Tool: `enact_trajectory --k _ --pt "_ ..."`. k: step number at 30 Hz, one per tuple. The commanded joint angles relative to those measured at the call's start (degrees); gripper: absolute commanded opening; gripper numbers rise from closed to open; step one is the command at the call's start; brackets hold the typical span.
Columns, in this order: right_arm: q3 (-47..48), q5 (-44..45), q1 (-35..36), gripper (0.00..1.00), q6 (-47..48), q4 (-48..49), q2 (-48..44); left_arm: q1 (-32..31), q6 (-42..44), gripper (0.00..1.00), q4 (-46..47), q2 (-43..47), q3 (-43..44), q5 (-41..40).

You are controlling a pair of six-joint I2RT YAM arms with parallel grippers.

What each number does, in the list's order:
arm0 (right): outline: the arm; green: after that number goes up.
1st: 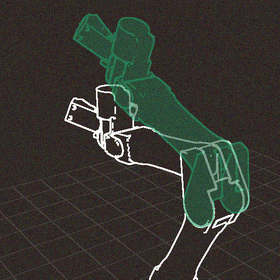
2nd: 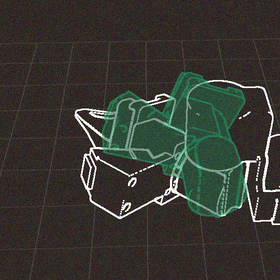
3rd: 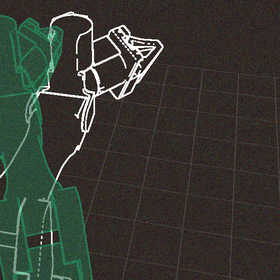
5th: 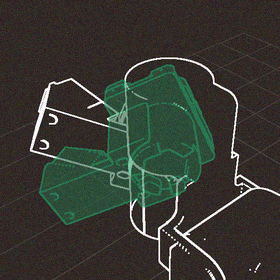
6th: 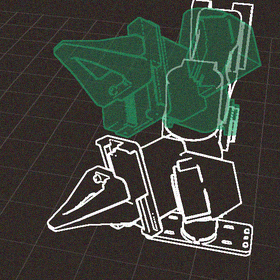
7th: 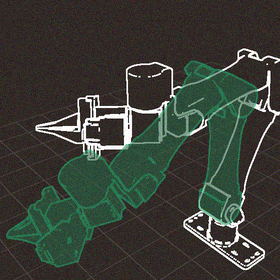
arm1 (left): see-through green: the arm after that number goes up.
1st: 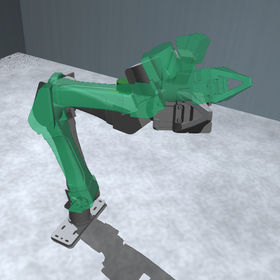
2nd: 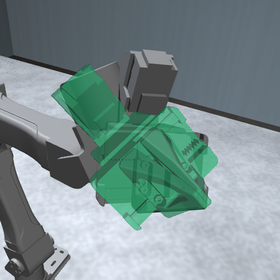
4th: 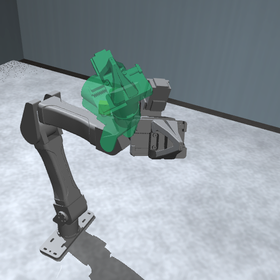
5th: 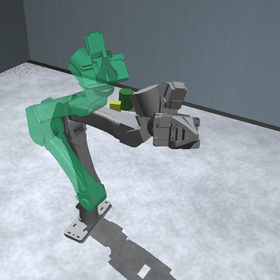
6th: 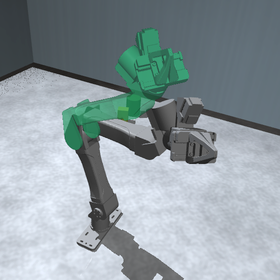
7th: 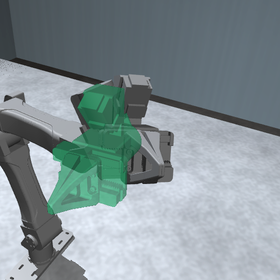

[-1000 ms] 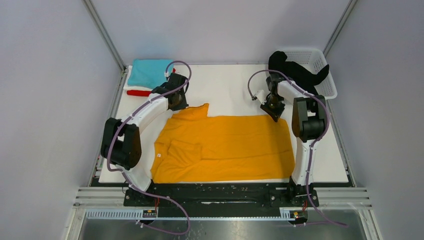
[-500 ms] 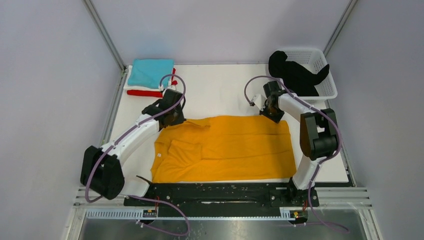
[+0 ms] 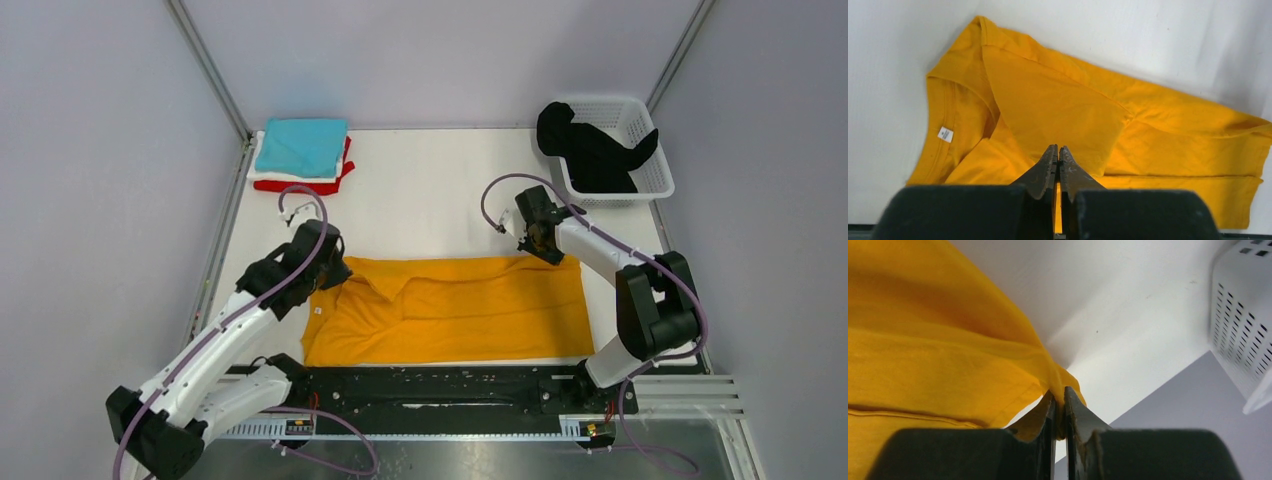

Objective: Fold and stack the t-shirts
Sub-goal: Fold the other side of the tshirt into a rectangle

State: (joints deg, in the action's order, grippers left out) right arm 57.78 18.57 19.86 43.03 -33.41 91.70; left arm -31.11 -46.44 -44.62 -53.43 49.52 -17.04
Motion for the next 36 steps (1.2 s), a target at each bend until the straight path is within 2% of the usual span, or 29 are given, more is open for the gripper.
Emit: enact_trajectory --k 1,12,18,21,28,33,34,35,36 --pt "-1.57 6.86 1.61 0.09 -2.74 0.39 -4.4 -1.97 -4.63 0.0 -4.5 5.1 -1.64 -1.82" --pt "-7.09 10.76 5.93 0.14 -7.07 -3.05 -12.13 -4.17 -8.79 0.0 -12.16 14.12 -6.1 1.54" --pt "-10.46 13.62 8.74 0.17 -11.44 -4.3 -12.38 -4.76 -10.12 0.0 -15.22 17.03 -8.24 5.18" --pt "-11.45 14.92 9.63 0.19 -13.4 -4.6 -11.74 -4.92 -10.79 0.0 -17.68 18.52 -9.61 4.25" --pt "-12.18 17.61 11.13 0.25 -18.37 -7.84 -9.58 -6.16 -14.95 0.0 -16.99 19.15 -15.36 8.47" --pt "-13.36 18.93 11.83 0.35 -19.33 -9.41 -9.14 -8.41 -18.61 0.0 -18.84 18.73 -15.9 6.02" --pt "-12.98 19.23 11.99 0.41 -19.9 -10.26 -8.87 -8.65 -18.92 0.01 -19.11 18.45 -15.94 5.75" --pt "-12.6 19.47 12.15 0.73 -20.63 -11.45 -8.8 -8.96 -19.15 0.05 -19.24 18.08 -15.99 5.71" --pt "-12.32 19.0 12.31 0.96 -21.26 -12.95 -8.96 -9.29 -19.63 0.07 -19.43 17.66 -16.09 5.59"
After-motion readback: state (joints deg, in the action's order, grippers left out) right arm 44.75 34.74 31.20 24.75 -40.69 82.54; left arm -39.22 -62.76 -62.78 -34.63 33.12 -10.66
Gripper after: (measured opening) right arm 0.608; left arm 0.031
